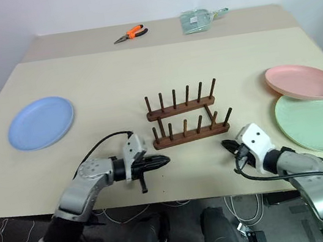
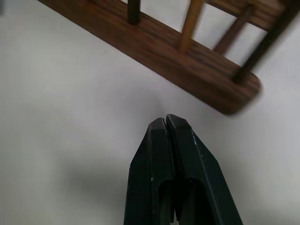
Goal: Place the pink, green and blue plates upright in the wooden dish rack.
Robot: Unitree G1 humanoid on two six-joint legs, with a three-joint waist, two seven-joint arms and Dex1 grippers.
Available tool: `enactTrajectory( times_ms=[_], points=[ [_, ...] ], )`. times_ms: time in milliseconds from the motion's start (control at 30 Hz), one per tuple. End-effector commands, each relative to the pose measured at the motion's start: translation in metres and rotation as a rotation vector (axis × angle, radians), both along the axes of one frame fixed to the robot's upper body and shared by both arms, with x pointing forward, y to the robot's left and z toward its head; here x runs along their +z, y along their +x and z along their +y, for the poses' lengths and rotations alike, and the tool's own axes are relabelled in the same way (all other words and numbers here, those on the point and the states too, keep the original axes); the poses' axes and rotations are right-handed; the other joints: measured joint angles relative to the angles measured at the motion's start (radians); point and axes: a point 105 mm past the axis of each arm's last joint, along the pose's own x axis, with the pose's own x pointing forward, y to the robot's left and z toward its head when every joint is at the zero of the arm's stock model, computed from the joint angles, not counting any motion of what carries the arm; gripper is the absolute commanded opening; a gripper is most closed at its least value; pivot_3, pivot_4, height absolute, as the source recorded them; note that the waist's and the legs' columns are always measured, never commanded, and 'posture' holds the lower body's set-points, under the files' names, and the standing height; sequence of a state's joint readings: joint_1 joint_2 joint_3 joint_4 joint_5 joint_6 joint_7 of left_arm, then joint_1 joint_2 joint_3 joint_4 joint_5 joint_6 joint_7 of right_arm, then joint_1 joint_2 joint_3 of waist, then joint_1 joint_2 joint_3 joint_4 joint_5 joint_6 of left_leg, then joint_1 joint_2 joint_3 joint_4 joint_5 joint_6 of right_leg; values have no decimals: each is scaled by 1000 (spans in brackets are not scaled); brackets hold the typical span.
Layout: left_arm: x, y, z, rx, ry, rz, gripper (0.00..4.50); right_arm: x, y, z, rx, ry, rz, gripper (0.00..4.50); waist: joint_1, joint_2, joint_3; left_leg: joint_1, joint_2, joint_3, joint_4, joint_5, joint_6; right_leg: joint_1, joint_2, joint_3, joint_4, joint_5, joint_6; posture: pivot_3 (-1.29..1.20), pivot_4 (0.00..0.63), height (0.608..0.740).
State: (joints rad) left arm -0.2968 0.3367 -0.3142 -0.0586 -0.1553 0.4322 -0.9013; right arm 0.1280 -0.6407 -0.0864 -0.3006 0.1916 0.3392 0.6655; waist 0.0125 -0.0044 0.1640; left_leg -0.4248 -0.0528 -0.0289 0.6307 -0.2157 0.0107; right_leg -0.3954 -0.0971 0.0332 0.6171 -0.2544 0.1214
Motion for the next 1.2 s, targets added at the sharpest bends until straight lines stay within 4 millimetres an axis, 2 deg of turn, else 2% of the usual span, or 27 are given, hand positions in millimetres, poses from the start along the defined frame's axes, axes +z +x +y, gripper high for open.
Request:
enactTrajectory(
  times_ms=[33,133,267,367,467,633,700,767,933,1033,1100,1200],
  points=[
    [-22,47,25,321,138,-61,0,3,26,0,-80,-58,-89,35,0,-1,-1,1,0,0,1,0,0,2,0,0,0,0,0,0,150,738],
    [-17,76,38,511,88,-67,0,4,56,6,-156,-55,-140,35,-8,-3,-2,5,0,0,1,0,0,4,0,-1,1,1,0,0,150,738],
    [-13,82,39,528,71,-86,0,6,73,16,-154,-50,-158,35,-25,-4,-2,8,0,0,0,0,0,3,3,-1,4,3,3,0,150,738],
    [-10,84,44,549,67,-105,0,11,75,11,-155,-46,-167,35,-25,-4,-2,8,0,0,-1,0,-1,3,4,-1,6,3,4,0,150,738],
    [-2,75,40,490,17,-112,0,25,65,-5,-129,-103,-202,883,-25,-4,-3,9,0,0,-1,0,-1,2,4,-1,7,3,4,0,150,738],
    [11,47,27,329,-54,-113,0,78,50,-40,-133,-185,-300,3331,-25,-3,-1,6,-1,0,-2,0,-1,0,1,-1,7,2,4,0,150,738],
    [14,36,19,265,-86,-97,0,96,51,-58,-156,-304,-337,3331,-24,-2,-1,7,-1,0,-1,0,-1,1,0,-1,7,1,1,0,150,738],
    [17,27,13,210,-106,-99,0,106,52,-76,-179,-450,-359,3331,-23,-3,-1,6,-1,0,-1,0,-1,1,0,-1,6,0,0,0,150,738],
    [42,22,2,148,-203,-92,0,103,63,-120,-204,-889,-326,3331,-20,-3,-1,2,-1,0,0,0,-1,-1,-1,-2,3,0,0,0,150,738],
    [53,19,-3,120,-235,-106,0,101,74,-136,-250,-990,-325,3331,-23,-2,-1,0,-1,0,0,0,-1,-2,-1,-2,3,1,0,0,150,738],
    [60,21,-4,137,-264,-131,0,93,78,-144,-247,-1033,-290,3331,-24,-2,-1,0,-1,1,0,0,-1,-2,0,-2,3,1,0,0,150,738],
    [67,27,-1,191,-317,-125,0,83,82,-152,-247,-1062,-256,2438,-23,-2,-1,0,-2,0,0,0,-1,-2,1,-2,3,1,0,0,150,738]
  ],
)
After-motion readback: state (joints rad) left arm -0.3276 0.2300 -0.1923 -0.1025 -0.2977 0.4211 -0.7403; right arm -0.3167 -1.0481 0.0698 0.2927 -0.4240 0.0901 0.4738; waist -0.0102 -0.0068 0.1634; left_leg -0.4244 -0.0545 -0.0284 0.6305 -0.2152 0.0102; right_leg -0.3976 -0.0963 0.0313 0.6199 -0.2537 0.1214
